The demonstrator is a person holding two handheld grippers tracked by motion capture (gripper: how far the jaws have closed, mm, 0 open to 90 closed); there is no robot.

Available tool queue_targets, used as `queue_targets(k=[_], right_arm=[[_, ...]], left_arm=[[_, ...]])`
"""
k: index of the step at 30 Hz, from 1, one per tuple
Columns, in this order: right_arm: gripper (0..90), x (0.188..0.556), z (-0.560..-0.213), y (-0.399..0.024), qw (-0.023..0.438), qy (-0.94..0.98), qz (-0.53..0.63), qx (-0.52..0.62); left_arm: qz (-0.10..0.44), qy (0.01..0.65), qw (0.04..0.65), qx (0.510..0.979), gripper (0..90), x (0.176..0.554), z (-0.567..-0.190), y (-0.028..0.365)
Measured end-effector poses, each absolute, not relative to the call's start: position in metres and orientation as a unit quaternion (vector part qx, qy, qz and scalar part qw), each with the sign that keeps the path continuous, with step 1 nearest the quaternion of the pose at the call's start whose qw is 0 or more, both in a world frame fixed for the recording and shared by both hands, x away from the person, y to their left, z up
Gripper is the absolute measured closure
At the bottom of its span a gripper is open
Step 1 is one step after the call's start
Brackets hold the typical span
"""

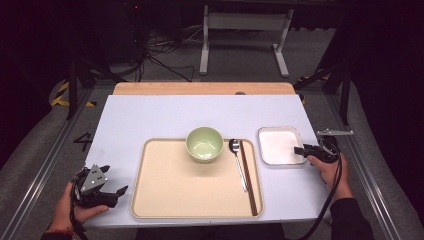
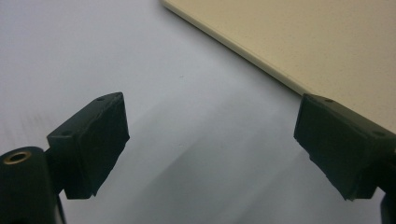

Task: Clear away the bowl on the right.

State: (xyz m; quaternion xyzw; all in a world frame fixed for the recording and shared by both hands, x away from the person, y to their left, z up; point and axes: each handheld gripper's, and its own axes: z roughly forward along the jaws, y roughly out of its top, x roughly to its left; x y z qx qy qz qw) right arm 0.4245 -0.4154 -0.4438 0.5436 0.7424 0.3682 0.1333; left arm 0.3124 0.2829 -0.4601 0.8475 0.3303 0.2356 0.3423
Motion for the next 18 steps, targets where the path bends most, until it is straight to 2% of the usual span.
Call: queue_targets(k=[5, 18], right_arm=[[77.6, 0.4314, -0.4459, -0.4166, 0.131, 0.725, 0.369, 0.566], [88.6, 0.4364, -0.4464, -0.4135, 0.117, 0.704, 0.379, 0.589]], left_arm=[[0.234, 0.331, 0.343, 0.847, 11.0, 0.3135, -0.4607, 0.2827], [0.236, 0.331, 0.344, 0.847, 11.0, 0.3148, -0.4603, 0.2853]])
